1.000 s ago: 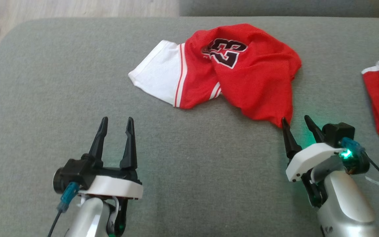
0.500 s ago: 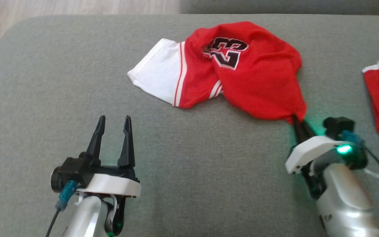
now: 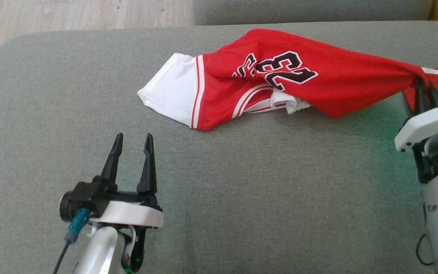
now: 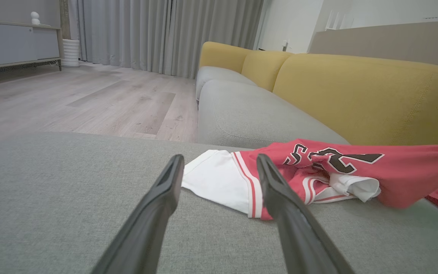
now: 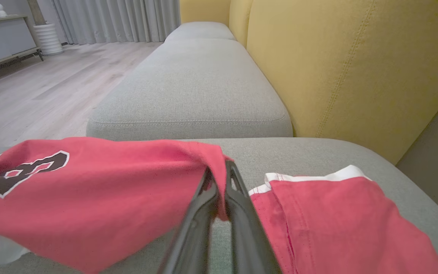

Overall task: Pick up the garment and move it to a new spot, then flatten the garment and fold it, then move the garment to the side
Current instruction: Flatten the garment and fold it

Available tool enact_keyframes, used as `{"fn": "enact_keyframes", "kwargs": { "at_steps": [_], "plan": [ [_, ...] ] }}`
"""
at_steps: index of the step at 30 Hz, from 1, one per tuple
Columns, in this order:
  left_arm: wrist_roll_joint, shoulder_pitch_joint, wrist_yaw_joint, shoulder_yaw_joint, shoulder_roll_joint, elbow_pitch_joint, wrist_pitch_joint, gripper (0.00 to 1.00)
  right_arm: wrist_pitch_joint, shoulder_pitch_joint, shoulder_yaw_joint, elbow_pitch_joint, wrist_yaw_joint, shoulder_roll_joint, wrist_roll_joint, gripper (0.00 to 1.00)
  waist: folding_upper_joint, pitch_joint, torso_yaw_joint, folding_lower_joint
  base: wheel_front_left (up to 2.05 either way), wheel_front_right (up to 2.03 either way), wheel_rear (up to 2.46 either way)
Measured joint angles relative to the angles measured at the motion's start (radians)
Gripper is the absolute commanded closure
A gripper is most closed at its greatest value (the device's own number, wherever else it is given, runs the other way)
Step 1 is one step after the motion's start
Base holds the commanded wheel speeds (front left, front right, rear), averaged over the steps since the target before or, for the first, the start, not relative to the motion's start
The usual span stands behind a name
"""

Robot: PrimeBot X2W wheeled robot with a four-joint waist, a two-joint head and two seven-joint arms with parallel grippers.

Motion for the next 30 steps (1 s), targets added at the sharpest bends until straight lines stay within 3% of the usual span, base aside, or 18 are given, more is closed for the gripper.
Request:
{"fn": "enact_keyframes", "kwargs": {
  "at_steps": [8,15,21,30],
  "plan": [
    [0.000,0.001,0.000,0.006,0.000,-0.008,0.000,0.00,-0.091,0.012,0.010,-0.062,0.000,0.056,-0.026,0.00,0.0000,-0.016,-0.012,0.0000,0.00,0.00,0.00],
    [0.000,0.005,0.000,0.016,-0.001,-0.016,0.000,0.00,-0.134,0.189,0.131,-0.233,0.000,0.121,0.052,0.00,0.0000,-0.042,-0.050,0.0000,0.00,0.00,0.00],
    [0.000,0.006,0.000,0.019,-0.001,-0.024,0.000,0.00,-0.143,0.386,0.241,-0.352,0.000,0.137,0.125,0.00,0.0000,-0.055,-0.095,-0.0001,0.00,0.00,0.00],
    [0.000,0.006,0.000,0.014,-0.001,-0.027,0.000,0.00,-0.144,0.454,0.292,-0.400,0.000,0.140,0.196,0.00,0.0000,-0.052,-0.133,0.0000,0.00,0.00,0.00]
  ]
}}
